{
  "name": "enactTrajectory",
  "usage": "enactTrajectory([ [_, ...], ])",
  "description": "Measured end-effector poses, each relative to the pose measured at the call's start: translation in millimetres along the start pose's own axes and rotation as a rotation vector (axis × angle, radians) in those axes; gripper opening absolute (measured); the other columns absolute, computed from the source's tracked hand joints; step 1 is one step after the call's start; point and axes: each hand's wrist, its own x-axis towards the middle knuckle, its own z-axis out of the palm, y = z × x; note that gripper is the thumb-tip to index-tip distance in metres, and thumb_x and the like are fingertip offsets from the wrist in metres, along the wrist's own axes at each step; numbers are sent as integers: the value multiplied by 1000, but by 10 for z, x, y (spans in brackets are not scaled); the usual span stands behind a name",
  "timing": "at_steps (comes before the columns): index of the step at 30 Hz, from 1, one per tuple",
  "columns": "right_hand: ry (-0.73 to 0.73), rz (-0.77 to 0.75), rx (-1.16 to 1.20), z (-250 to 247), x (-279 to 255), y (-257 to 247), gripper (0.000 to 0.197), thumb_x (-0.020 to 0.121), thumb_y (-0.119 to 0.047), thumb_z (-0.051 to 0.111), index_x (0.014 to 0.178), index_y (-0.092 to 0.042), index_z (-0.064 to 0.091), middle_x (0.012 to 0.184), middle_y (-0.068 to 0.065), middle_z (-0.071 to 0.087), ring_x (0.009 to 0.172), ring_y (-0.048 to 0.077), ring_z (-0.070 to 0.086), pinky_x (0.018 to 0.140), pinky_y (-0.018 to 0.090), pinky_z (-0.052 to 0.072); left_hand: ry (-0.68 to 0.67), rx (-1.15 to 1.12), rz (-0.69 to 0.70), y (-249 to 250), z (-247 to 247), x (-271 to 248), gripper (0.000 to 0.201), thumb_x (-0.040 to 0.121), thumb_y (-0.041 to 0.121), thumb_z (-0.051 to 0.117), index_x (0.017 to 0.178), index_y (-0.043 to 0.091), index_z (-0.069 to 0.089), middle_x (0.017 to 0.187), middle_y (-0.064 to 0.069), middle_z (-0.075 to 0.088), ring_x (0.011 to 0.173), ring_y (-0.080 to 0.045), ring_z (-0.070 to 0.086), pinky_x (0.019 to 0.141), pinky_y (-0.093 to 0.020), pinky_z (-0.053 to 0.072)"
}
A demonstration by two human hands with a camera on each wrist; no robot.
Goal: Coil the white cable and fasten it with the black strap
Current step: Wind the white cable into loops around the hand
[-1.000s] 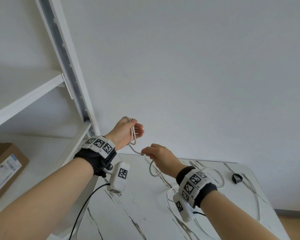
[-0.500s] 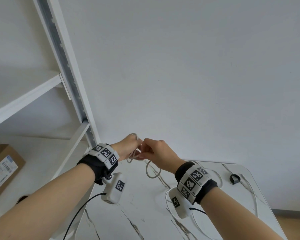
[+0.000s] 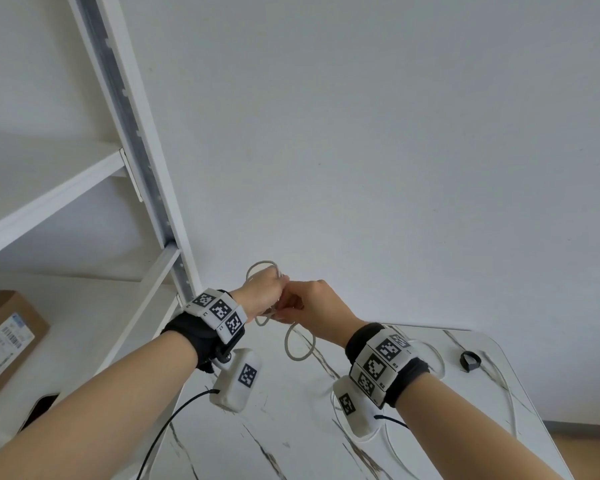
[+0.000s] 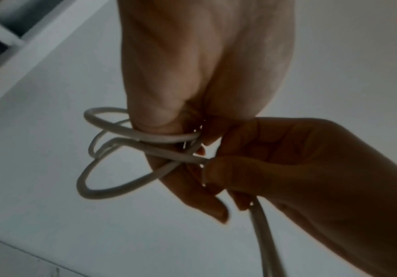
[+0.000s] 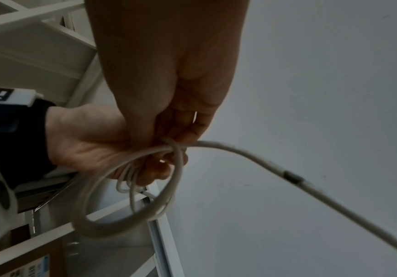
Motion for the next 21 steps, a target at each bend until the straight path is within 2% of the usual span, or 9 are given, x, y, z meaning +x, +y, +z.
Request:
enactTrajectory([
  [1,-8,18,-1,-10,1,-6,10,76,-12,71,77,-9,61,69,-1,62,67,22,61,66,31,49,-31,30,-17,-9,-1,-8,24,93,16,37,71,11,45,73,-16,56,69,-30,58,72,-42,52],
  [2,-18,30,-5,-25,5,-9,13,76,-12,72,76,-11,59,70,0,62,68,25,60,66,33,48,-63,56,-33,-15,-1,-15,24,94,14,34,74,9,45,75,-17,59,62,-31,61,64,-40,55],
  [4,-47,32,-17,-51,13,-10,17,76,-14,72,78,-15,55,75,1,63,70,22,59,67,32,49,-101,97,-59,-31,-3,-28,22,95,8,29,78,8,42,75,-16,58,47,-23,55,42,-25,45],
  [5,-66,32,-28,-72,17,-7,19,76,-14,72,80,-17,54,78,1,63,73,22,59,69,32,50,-118,110,-69,-38,-6,-31,21,95,6,29,78,8,40,74,-14,55,42,-18,48,37,-20,36],
  [9,-140,50,-125,-171,40,72,20,80,-17,68,86,-19,49,82,0,63,81,24,63,76,39,54,-246,77,-128,-75,-78,-33,18,98,13,33,83,7,41,65,-12,55,32,-9,28,34,-13,20],
  [14,-166,71,-137,-223,31,149,20,88,-29,60,97,-13,55,92,6,67,85,24,64,79,39,53,-389,-5,-213,-62,-158,-63,43,102,35,29,77,7,52,41,3,37,27,-4,20,31,-12,16],
  [17,-190,114,-73,-208,26,143,29,87,-38,61,96,-11,61,77,2,62,66,19,57,64,30,47,-540,27,-258,-51,-213,-107,52,98,48,30,73,10,55,38,7,27,29,-4,18,32,-14,14],
  [19,-182,142,1,-205,21,160,30,83,-40,65,90,-10,65,63,-3,51,54,12,42,53,24,35,-636,30,-263,-73,-261,-138,48,98,47,33,79,9,56,39,9,26,30,-4,18,33,-16,14],
  [21,-174,170,96,-227,10,191,28,82,-38,67,83,-10,68,59,-2,45,51,10,35,50,21,29,-688,-13,-239,-110,-308,-163,41,98,42,36,88,9,57,42,9,25,33,-3,19,35,-16,15],
])
